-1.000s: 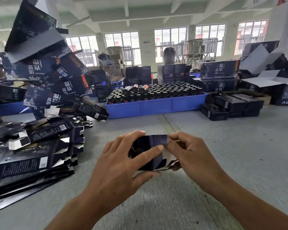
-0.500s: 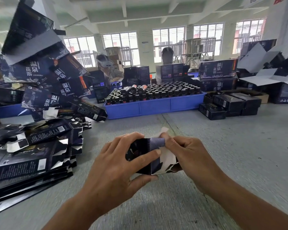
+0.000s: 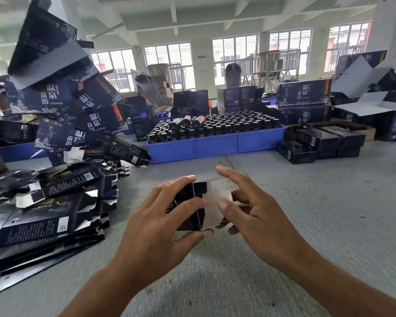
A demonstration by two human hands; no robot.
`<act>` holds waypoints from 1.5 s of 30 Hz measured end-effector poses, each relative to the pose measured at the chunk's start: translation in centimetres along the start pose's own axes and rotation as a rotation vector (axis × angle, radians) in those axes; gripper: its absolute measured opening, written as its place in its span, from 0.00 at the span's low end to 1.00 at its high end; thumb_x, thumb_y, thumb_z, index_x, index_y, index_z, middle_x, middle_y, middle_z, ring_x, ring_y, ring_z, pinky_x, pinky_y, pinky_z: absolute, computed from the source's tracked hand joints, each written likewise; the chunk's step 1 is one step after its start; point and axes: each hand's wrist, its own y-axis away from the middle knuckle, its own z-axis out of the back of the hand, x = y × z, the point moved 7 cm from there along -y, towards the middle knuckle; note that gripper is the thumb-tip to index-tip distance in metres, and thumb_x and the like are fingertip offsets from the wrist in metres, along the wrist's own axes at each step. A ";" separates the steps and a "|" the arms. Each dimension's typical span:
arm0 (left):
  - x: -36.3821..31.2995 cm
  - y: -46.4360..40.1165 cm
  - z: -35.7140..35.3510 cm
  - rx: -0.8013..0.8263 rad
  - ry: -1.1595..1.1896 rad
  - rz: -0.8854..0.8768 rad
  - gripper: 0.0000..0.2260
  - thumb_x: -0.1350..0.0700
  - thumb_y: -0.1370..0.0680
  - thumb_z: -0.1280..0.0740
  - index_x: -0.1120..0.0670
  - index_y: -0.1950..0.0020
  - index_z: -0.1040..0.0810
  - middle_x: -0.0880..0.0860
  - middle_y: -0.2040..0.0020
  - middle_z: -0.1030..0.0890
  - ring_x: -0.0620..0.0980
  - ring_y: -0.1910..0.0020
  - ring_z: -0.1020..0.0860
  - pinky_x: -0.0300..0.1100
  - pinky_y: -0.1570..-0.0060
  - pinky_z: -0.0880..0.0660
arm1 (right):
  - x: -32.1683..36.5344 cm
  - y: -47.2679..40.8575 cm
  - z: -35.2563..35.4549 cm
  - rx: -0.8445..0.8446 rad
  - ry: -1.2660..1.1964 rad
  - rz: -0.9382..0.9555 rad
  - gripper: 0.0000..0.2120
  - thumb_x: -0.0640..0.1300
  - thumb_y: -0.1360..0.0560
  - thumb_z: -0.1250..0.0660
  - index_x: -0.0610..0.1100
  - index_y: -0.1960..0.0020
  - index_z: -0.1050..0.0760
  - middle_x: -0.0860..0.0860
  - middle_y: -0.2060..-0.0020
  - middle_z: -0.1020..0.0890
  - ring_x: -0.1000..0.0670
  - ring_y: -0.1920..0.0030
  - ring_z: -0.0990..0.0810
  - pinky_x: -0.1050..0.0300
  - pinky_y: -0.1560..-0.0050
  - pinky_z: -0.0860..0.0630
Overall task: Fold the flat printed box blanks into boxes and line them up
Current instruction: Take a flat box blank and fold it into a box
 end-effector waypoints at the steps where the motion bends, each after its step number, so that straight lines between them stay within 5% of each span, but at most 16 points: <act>1: 0.0 0.0 0.0 0.002 -0.002 -0.002 0.20 0.37 0.26 0.33 0.45 0.38 0.26 0.51 0.28 0.29 0.53 0.34 0.26 0.50 0.48 0.20 | 0.1 0.0 0.0 0.001 0.046 0.014 0.22 0.48 0.18 0.37 0.75 0.37 0.32 0.65 0.52 0.18 0.60 0.56 0.15 0.59 0.60 0.17; 6: 0.1 0.2 -0.1 -0.003 0.006 0.004 0.23 0.38 0.26 0.33 0.46 0.35 0.28 0.50 0.28 0.29 0.53 0.34 0.26 0.49 0.46 0.21 | 0.0 0.1 -0.1 0.017 0.147 0.020 0.16 0.48 0.17 0.38 0.69 0.38 0.26 0.63 0.53 0.17 0.59 0.56 0.16 0.52 0.58 0.17; 10: 0.2 0.2 0.0 0.004 0.015 0.038 0.29 0.38 0.26 0.34 0.47 0.28 0.32 0.50 0.28 0.29 0.54 0.33 0.27 0.49 0.45 0.22 | 0.2 0.1 -0.5 0.073 0.115 0.031 0.15 0.58 0.20 0.37 0.67 0.33 0.27 0.70 0.48 0.20 0.64 0.50 0.18 0.62 0.53 0.20; 12: 0.1 0.2 0.0 0.012 0.002 0.037 0.28 0.39 0.25 0.34 0.48 0.28 0.29 0.53 0.29 0.28 0.56 0.34 0.26 0.50 0.47 0.21 | 0.3 0.2 -0.7 0.115 0.129 0.042 0.24 0.67 0.25 0.36 0.67 0.31 0.31 0.70 0.44 0.21 0.67 0.45 0.21 0.66 0.50 0.22; 17: 0.2 0.2 0.1 0.014 0.001 0.036 0.24 0.42 0.26 0.30 0.51 0.33 0.22 0.56 0.31 0.27 0.57 0.35 0.26 0.50 0.48 0.21 | 0.1 0.2 -0.6 0.108 0.152 0.031 0.27 0.45 0.23 0.29 0.64 0.29 0.31 0.68 0.47 0.20 0.67 0.46 0.21 0.73 0.52 0.23; 22: -0.2 0.1 0.2 0.009 0.009 0.030 0.24 0.38 0.26 0.33 0.47 0.33 0.26 0.54 0.30 0.28 0.55 0.35 0.26 0.46 0.46 0.24 | 0.3 0.3 -0.1 -0.034 0.130 0.036 0.23 0.51 0.24 0.29 0.65 0.33 0.32 0.65 0.48 0.19 0.64 0.51 0.18 0.68 0.55 0.21; 26: 0.0 0.1 0.3 -0.013 0.029 0.058 0.25 0.38 0.26 0.33 0.47 0.33 0.26 0.54 0.30 0.28 0.54 0.35 0.26 0.44 0.44 0.26 | 0.4 0.4 0.1 -0.085 0.091 0.039 0.14 0.47 0.25 0.27 0.60 0.46 0.29 0.63 0.50 0.17 0.65 0.51 0.18 0.72 0.56 0.23; 31: 0.1 -0.1 0.6 -0.048 0.075 0.105 0.32 0.38 0.27 0.32 0.52 0.27 0.30 0.50 0.29 0.29 0.51 0.32 0.28 0.35 0.35 0.33 | 0.6 0.5 -0.2 -0.045 0.082 0.045 0.13 0.43 0.22 0.31 0.57 0.41 0.20 0.65 0.50 0.17 0.65 0.48 0.20 0.73 0.54 0.25; 38: -1.2 -0.2 0.4 -0.059 0.078 0.094 0.37 0.37 0.28 0.32 0.51 0.24 0.37 0.46 0.29 0.31 0.48 0.33 0.28 0.37 0.39 0.31 | -0.4 -0.2 0.2 -0.065 -0.084 -0.071 0.07 0.49 0.25 0.27 0.59 0.50 0.22 0.68 0.54 0.17 0.63 0.56 0.16 0.72 0.58 0.23; 45: -1.8 -0.2 -0.1 -0.017 0.083 0.085 0.37 0.37 0.29 0.33 0.51 0.24 0.37 0.45 0.29 0.32 0.46 0.32 0.32 0.23 0.32 0.45 | -0.8 -0.1 0.8 -0.130 -0.026 -0.096 0.05 0.44 0.27 0.24 0.53 0.55 0.18 0.64 0.62 0.16 0.62 0.61 0.16 0.72 0.60 0.24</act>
